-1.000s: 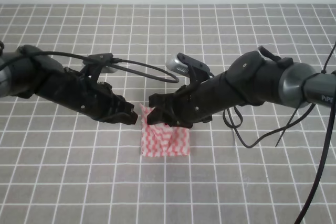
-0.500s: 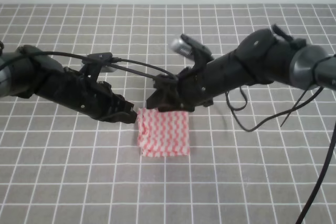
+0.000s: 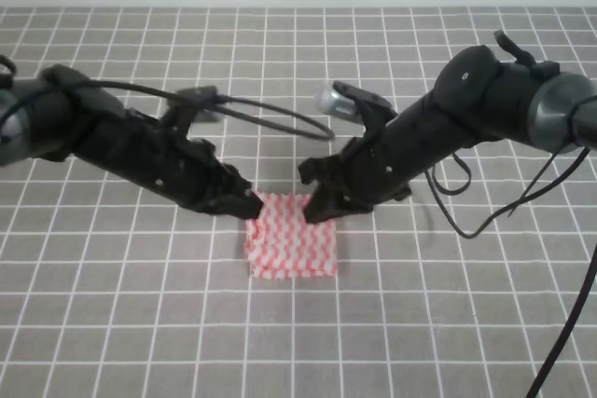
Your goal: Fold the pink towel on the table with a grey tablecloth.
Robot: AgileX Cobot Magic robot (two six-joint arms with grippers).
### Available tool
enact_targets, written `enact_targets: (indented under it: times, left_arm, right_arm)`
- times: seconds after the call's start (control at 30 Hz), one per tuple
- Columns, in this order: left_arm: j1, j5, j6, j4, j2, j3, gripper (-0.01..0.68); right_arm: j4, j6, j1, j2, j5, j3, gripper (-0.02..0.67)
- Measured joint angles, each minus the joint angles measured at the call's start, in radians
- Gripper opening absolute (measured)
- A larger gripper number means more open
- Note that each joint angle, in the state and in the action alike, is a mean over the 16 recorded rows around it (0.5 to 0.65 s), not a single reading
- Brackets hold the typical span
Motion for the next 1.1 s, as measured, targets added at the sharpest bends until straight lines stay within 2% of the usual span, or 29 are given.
enact_targets:
  times: [0.2,0.43,1.1]
  left_arm:
    - [-0.034,0.02,-0.061,0.084,0.0,-0.008,-0.001]
    - [-0.056,0.022,-0.126,0.162,0.001,-0.008,-0.001]
    - [-0.078,0.04,-0.14,0.168,-0.014,-0.05,-0.001]
  right_arm:
    - [-0.066,0.042,0.0,0.004,0.029,0.0,-0.013]
    - [-0.097,0.057,0.0,0.026,0.044,-0.001,-0.015]
    - [-0.171,0.108,0.0,0.038,0.05,-0.002,-0.016]
